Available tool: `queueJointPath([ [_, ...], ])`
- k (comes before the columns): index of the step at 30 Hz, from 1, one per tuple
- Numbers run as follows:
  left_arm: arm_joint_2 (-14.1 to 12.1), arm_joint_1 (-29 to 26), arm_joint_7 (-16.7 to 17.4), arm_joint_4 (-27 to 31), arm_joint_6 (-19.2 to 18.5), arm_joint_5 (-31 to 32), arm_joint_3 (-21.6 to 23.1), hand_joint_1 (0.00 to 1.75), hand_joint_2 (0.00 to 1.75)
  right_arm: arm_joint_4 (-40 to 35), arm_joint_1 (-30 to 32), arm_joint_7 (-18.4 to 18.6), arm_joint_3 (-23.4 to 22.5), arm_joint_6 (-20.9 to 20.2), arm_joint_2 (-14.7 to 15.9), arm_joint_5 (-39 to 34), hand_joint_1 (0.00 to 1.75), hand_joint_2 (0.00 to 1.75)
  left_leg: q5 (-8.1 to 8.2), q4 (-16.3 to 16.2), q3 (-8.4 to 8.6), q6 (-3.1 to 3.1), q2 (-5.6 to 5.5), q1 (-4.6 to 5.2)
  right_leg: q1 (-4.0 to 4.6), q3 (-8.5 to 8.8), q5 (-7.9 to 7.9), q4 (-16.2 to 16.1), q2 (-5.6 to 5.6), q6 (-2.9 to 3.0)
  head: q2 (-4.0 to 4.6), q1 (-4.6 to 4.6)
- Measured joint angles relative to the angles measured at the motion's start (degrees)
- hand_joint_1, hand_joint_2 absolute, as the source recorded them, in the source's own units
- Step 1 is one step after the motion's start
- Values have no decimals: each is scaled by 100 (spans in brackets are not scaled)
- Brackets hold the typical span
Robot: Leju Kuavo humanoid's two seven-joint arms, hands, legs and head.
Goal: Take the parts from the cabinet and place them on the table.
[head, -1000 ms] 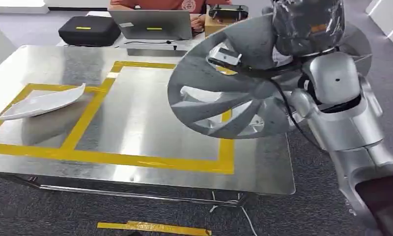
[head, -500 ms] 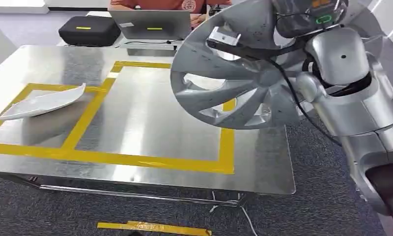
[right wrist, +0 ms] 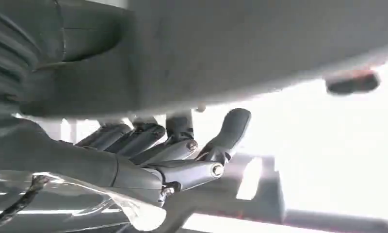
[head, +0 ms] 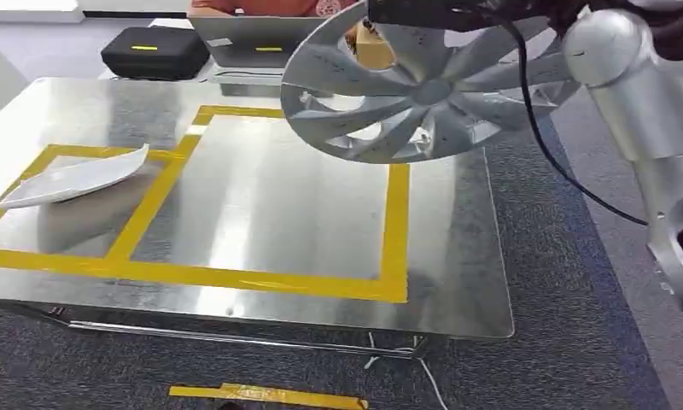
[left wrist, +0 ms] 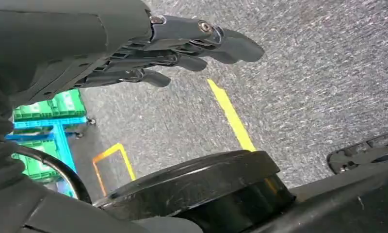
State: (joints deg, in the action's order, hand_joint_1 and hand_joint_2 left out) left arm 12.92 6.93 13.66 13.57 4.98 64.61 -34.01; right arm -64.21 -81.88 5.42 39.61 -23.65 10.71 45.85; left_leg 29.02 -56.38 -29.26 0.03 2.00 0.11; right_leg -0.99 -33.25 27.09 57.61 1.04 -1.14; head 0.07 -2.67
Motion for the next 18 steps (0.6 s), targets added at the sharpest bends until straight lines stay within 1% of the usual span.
queueJointPath([
  [4, -13, -19, -42, 0, -11, -39, -85, 0, 175, 483, -473, -35, 350, -282, -50, -744, 175, 175, -1, -2, -7, -1, -1, -1, 1, -7, -1, 1, 2, -1, 0, 0],
  [6, -17, -27, -68, 0, -24, -39, -120, 0, 175, 645, -669, -15, 560, -305, -57, -1194, 175, 175, -1, -2, -9, -1, -1, -1, 1, -10, -1, 2, 0, -1, 0, -2],
  [8, -24, -29, -85, 0, -42, -37, -157, 0, 175, 755, -807, 0, 729, -295, -76, -1494, 175, 175, 0, -2, -9, 0, -1, -1, 1, -10, -1, 1, -2, -1, 0, -4],
  [12, -26, -31, -87, 0, -59, -33, -203, 0, 175, 889, -972, 15, 928, -290, -107, -1599, 175, 175, 0, -2, -10, 0, -1, -1, 2, -11, -1, 1, 0, -1, 0, -2],
  [18, -26, -33, -87, 0, -63, -31, -238, 0, 175, 992, -1039, 13, 1112, -279, -127, -1634, 175, 175, -1, -7, -11, -1, -1, 0, 1, -10, -4, 1, -1, -6, 0, -2],
])
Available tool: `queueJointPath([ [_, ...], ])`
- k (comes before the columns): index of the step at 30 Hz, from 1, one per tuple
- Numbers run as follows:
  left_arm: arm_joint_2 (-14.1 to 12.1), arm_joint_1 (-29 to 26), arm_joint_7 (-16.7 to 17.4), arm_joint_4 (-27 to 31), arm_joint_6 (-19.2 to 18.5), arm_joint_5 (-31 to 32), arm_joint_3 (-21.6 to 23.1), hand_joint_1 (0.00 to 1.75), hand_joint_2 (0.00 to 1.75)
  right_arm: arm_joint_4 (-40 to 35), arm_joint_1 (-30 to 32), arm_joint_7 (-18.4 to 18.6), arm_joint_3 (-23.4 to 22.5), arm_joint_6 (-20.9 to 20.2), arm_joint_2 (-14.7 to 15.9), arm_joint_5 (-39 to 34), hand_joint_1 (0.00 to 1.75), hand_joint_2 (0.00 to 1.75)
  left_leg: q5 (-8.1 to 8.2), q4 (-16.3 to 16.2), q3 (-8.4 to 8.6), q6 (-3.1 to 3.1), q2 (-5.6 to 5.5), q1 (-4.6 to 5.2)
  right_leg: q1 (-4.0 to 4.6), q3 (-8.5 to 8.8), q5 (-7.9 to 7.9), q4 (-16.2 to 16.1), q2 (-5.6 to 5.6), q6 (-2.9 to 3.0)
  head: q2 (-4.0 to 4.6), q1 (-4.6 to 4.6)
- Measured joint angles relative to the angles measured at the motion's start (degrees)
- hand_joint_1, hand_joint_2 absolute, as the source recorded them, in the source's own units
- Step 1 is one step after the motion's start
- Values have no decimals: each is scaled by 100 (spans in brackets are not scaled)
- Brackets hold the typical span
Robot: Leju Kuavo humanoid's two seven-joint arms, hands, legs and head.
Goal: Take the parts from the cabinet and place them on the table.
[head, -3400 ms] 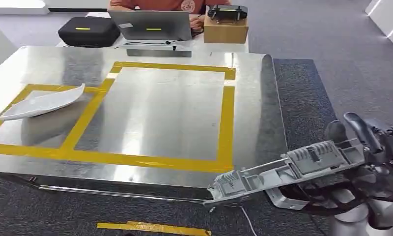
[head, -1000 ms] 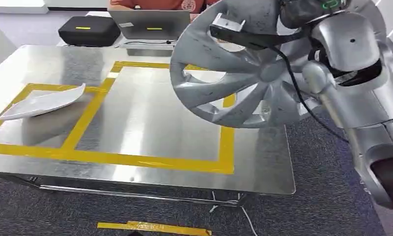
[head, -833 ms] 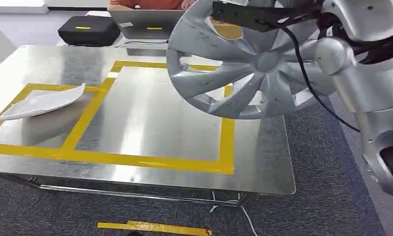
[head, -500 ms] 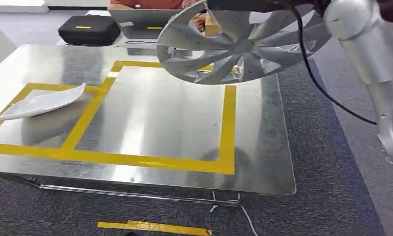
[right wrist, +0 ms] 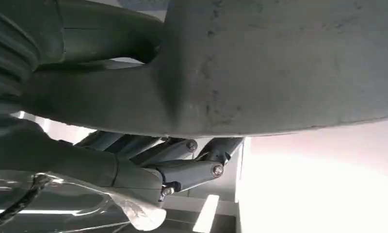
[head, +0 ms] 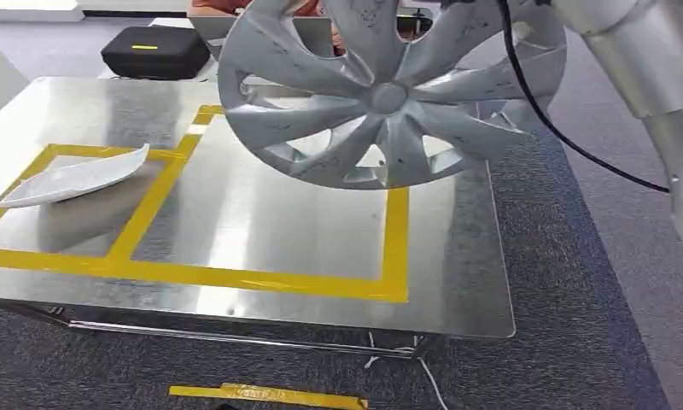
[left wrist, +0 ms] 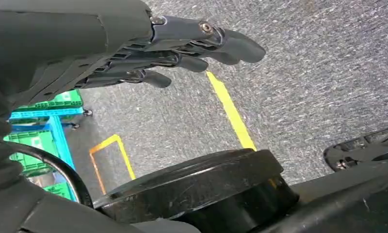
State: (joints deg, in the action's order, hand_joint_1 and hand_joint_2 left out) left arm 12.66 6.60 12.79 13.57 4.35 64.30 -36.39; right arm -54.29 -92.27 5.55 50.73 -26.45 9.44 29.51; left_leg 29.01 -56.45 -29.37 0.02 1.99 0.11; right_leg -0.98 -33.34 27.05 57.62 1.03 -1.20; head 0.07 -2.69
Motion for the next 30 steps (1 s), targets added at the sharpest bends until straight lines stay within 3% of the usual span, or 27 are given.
queueJointPath([
  [9, -7, 10, -26, 0, -55, 133, -7, 0, 175, -131, 98, -59, 83, 566, -70, -874, 175, 175, 0, -2, 0, 0, 2, 0, 0, -1, -3, 0, -8, -3, 0, 0],
  [14, -7, 15, -46, 4, -96, 188, -7, 0, 175, -306, 302, -140, 77, 636, -217, -1253, 175, 175, 0, -2, 0, 0, 2, -2, 4, -2, -3, 1, -7, -3, 0, 0],
  [30, -4, 30, -46, 15, -131, 302, -7, 0, 175, -605, 1246, -168, 61, 1329, -411, -1067, 175, 175, 0, -5, -1, 0, 2, 0, -1, 0, -4, 0, -9, -4, 0, 0],
])
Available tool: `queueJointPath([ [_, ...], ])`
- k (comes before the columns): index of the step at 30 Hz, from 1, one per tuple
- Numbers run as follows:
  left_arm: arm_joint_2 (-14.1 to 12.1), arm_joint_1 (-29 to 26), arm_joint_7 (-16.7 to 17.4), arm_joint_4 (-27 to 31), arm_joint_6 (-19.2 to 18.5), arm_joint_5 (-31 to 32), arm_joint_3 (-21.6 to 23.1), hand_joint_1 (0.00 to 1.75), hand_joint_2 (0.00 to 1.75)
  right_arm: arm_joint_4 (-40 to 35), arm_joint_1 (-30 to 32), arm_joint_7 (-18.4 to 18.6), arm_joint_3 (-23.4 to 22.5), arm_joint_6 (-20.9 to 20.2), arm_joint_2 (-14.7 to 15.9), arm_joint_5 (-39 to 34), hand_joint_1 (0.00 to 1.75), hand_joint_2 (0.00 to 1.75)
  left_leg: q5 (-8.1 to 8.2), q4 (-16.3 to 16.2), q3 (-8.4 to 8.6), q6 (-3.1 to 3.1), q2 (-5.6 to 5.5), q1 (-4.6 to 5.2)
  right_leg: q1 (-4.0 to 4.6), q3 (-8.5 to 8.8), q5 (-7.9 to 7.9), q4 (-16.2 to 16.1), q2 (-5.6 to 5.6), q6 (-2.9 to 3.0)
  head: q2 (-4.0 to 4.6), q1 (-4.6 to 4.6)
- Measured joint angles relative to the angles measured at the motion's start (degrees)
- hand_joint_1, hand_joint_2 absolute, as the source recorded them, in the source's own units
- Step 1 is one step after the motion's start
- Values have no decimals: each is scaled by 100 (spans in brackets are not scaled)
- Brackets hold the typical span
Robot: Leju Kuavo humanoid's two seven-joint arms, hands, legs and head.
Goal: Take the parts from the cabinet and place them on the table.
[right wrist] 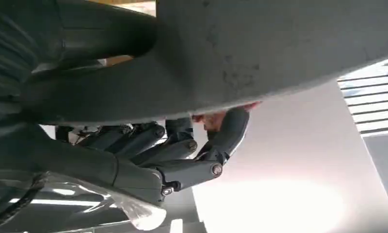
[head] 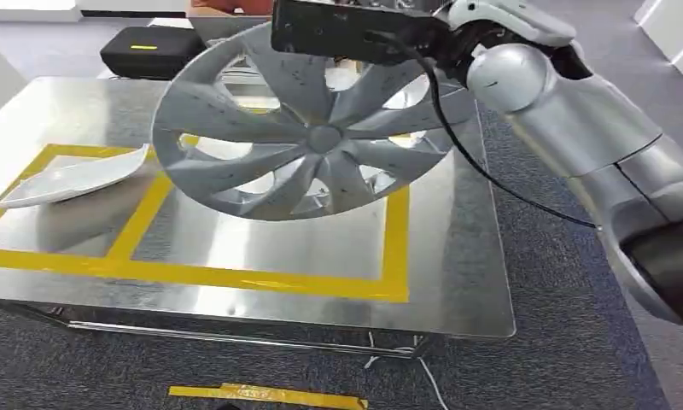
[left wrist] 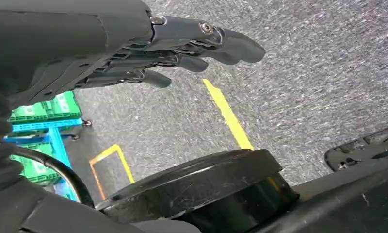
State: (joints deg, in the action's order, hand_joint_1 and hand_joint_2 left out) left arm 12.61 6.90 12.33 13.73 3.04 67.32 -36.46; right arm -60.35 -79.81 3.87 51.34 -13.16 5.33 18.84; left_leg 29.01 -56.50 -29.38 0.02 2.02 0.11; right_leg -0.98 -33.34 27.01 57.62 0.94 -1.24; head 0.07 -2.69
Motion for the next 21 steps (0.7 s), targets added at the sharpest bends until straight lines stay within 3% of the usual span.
queueJointPath([
  [10, 2, 8, 9, 0, -11, 35, 0, 0, 175, -61, 485, -89, -162, 232, -127, 201, 175, 175, 0, 1, -3, 0, -1, -2, 4, -2, 1, 1, 1, 1, 0, 2],
  [21, 2, 12, 24, 0, -20, 50, 0, 0, 175, -44, 701, -98, -229, 199, -280, 415, 175, 175, 0, 0, -4, 0, -2, -1, 3, -2, 1, 0, 4, 1, 0, 0],
])
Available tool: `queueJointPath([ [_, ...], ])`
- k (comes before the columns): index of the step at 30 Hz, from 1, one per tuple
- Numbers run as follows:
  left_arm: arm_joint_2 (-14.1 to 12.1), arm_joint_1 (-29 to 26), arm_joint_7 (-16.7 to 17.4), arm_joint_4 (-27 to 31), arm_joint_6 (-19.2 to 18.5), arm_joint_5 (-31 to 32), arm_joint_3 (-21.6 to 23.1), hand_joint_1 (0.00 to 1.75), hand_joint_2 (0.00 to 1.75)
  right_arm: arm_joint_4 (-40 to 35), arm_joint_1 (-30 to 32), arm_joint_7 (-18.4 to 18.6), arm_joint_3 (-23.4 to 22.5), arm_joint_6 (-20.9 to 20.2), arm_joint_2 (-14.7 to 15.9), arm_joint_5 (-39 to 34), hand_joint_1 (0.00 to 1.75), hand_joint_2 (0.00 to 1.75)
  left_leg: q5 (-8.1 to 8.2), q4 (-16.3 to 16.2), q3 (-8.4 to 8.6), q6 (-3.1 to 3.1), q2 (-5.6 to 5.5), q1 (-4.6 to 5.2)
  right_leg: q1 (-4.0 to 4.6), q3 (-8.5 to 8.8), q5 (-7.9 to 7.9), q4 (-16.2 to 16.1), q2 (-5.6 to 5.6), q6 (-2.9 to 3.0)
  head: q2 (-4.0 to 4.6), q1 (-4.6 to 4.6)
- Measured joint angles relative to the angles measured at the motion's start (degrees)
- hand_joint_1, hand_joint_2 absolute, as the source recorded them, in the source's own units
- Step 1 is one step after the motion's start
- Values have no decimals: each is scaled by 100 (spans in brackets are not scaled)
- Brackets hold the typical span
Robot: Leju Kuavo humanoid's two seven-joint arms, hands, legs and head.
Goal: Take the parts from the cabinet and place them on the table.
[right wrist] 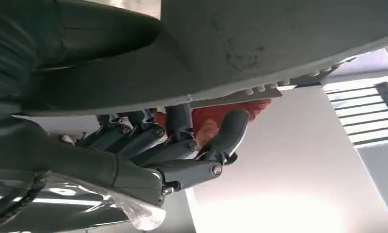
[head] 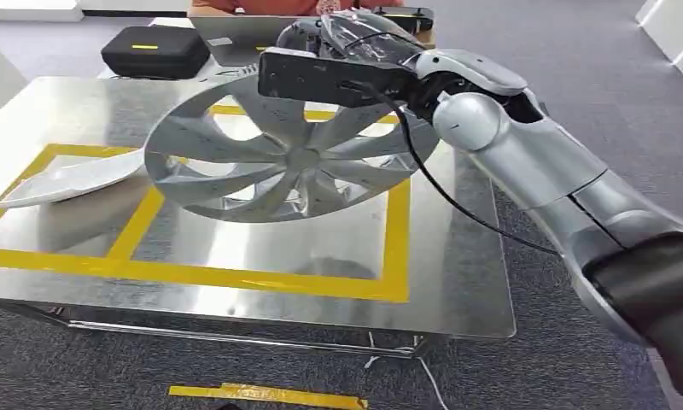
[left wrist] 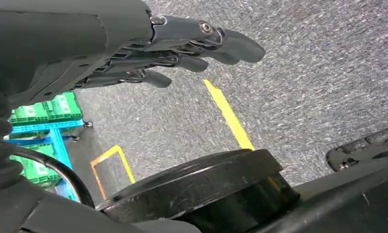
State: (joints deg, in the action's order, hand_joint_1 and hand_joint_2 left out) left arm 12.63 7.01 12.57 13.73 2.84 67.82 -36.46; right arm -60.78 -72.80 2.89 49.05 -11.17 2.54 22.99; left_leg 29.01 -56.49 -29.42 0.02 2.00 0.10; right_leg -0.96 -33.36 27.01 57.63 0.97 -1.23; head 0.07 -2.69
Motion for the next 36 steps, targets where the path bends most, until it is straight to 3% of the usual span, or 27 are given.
queueJointPath([
  [21, -2, 2, -9, 0, -70, -24, 0, 0, 175, 37, 34, -59, -127, -41, -7, 135, 175, 175, 0, 0, -1, 0, 0, 0, 0, -2, 0, 0, 0, 0, 0, 0],
  [22, -2, 2, -7, 2, -85, -24, 0, 0, 175, 37, 34, -59, -144, -42, -7, 142, 0, 0, 0, 0, -1, 0, 0, 0, 0, -2, 0, 0, 0, 0, 0, 0],
  [29, -2, 7, 9, 2, -118, -17, -2, 0, 175, 37, 31, -68, -197, -42, -7, 149, 0, 0, 0, 0, -1, 0, 0, 1, 0, -3, 0, 0, -1, 0, 0, -2],
  [30, -2, 7, 9, 0, -122, -17, -2, 0, 0, 37, 31, -70, -199, -39, -7, 149, 0, 0, 0, 0, -1, 0, 0, 1, 0, -3, 0, 0, 0, 0, 0, 0],
  [36, -22, -74, 114, 2, -192, -24, -4, 0, 0, 37, 32, -92, -284, -33, 20, 149, 0, 0, 0, 0, -1, 0, 0, 1, -1, -4, 0, -1, -1, 0, 0, 0],
])
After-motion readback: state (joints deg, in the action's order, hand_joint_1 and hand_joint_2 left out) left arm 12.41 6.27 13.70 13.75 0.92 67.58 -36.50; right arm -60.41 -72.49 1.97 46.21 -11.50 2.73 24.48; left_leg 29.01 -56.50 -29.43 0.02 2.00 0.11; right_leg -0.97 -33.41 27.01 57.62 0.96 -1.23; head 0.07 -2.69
